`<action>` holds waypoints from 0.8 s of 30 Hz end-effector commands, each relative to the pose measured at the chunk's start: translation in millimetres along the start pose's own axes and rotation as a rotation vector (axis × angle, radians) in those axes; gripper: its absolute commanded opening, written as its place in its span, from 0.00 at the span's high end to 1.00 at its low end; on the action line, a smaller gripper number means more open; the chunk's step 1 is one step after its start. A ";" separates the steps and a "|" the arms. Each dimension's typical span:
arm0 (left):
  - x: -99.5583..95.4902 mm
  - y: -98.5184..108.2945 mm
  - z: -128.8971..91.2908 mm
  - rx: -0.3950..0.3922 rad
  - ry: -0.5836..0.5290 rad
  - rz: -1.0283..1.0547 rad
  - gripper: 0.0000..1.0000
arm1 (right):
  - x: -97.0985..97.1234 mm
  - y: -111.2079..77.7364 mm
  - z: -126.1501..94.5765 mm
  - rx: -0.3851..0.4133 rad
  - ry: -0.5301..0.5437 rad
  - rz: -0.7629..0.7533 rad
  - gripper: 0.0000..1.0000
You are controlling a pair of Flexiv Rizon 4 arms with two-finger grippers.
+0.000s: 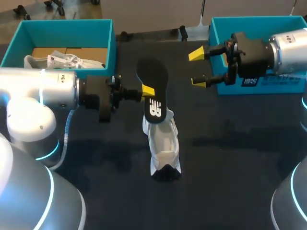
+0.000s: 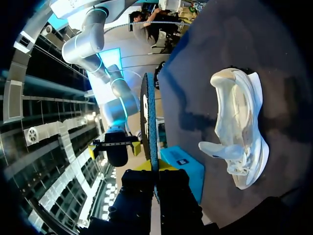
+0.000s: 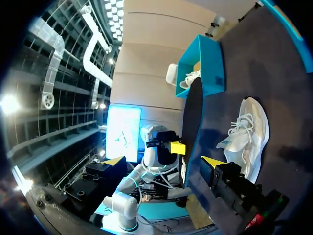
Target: Take the shoe out of the shoebox, open the shoe tongue, remove and reinsert the insole, then place the shoe into the shoebox
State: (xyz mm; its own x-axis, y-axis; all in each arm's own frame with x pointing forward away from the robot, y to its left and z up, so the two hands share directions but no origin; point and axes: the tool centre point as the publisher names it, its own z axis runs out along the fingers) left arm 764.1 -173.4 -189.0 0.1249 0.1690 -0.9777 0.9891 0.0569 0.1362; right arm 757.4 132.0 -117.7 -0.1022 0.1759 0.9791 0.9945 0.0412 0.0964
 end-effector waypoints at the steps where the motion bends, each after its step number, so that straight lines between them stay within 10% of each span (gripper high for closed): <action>1: 2.1 0.1 1.8 0.002 -0.006 0.006 1.00 | -5.4 7.5 3.0 0.015 0.003 0.000 0.00; 24: -8.2 3.0 9.7 0.006 -0.021 0.029 1.00 | -49.7 19.8 29.2 0.052 0.076 0.048 0.00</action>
State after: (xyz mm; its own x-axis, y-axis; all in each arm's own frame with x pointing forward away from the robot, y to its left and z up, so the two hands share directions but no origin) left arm 764.0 -178.1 -182.9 0.1510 0.1485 -0.9773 0.9861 0.0462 0.1594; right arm 773.7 142.3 -161.5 -0.0528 0.1136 0.9921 0.9963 0.0730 0.0447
